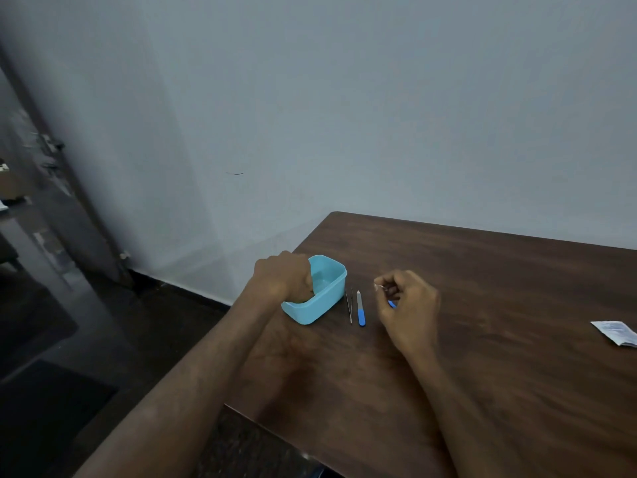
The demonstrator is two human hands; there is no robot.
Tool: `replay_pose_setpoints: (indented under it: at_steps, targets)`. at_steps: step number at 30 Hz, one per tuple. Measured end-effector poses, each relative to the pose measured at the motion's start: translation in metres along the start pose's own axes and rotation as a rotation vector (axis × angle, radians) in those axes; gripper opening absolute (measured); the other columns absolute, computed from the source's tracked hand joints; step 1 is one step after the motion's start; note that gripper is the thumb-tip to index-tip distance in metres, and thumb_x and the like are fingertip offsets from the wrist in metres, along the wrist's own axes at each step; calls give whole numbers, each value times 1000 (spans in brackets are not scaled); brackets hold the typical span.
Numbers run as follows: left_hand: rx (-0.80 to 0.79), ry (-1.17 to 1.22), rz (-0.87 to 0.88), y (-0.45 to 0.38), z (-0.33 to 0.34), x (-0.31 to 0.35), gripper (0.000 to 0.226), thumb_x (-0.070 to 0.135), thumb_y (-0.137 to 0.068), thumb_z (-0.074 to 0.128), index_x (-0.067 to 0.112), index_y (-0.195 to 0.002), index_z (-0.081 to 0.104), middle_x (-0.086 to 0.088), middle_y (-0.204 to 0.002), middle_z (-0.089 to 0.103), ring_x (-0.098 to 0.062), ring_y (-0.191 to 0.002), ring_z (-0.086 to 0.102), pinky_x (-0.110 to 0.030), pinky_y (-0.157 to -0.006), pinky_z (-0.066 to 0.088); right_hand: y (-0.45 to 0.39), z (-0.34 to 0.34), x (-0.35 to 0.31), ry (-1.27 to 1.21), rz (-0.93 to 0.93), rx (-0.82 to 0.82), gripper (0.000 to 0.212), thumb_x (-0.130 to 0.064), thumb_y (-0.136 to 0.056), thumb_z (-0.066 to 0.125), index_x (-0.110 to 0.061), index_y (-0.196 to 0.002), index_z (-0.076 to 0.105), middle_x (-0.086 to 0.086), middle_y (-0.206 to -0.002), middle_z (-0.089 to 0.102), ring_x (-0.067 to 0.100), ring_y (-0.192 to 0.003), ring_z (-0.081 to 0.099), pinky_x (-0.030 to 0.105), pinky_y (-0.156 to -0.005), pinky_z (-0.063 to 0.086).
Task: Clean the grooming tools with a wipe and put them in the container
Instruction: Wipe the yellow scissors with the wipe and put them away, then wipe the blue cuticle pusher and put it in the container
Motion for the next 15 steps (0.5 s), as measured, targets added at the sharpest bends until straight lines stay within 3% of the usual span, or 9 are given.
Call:
replay_pose_setpoints:
  at_steps: [5, 9, 12, 15]
  targets:
    - [97, 22, -41, 1, 3, 2, 22, 34, -93, 73, 26, -113, 76, 1, -112, 71, -22, -90, 66, -35, -79, 52, -1, -1, 0, -1, 4, 5, 19, -1, -81, 81, -19, -82, 75, -7, -79, 69, 4, -67, 62, 11, -65, 47]
    - [400, 185, -76, 13, -8, 3, 18, 36, -99, 71, 20, -102, 78, -4, -103, 72, -24, -81, 65, -34, -69, 50, -3, -6, 3, -14, 68, 11, 14, -6, -88, 81, -19, -86, 76, -10, -81, 69, 1, -71, 64, 13, -64, 51]
    - [594, 384, 93, 34, -16, 27, 16, 38, -100, 72, 27, -103, 83, 10, -99, 79, -12, -86, 72, -26, -69, 51, -7, -13, 8, -55, 145, 26, 11, -10, -92, 80, -21, -89, 76, -12, -82, 72, -2, -73, 66, 4, -65, 46]
    - [510, 509, 227, 41, -3, 61, 8, 35, -97, 75, 32, -99, 82, 18, -93, 79, 0, -82, 70, -20, -77, 57, -9, -25, 15, -122, 224, 74, 10, -12, -93, 79, -21, -89, 76, -14, -83, 75, 0, -77, 69, 11, -67, 52]
Point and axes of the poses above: each hand's wrist, its own y-axis away from the middle knuckle, its own z-axis out of the palm, x = y × z, the point moved 5 cm from there along -y, towards the middle knuckle
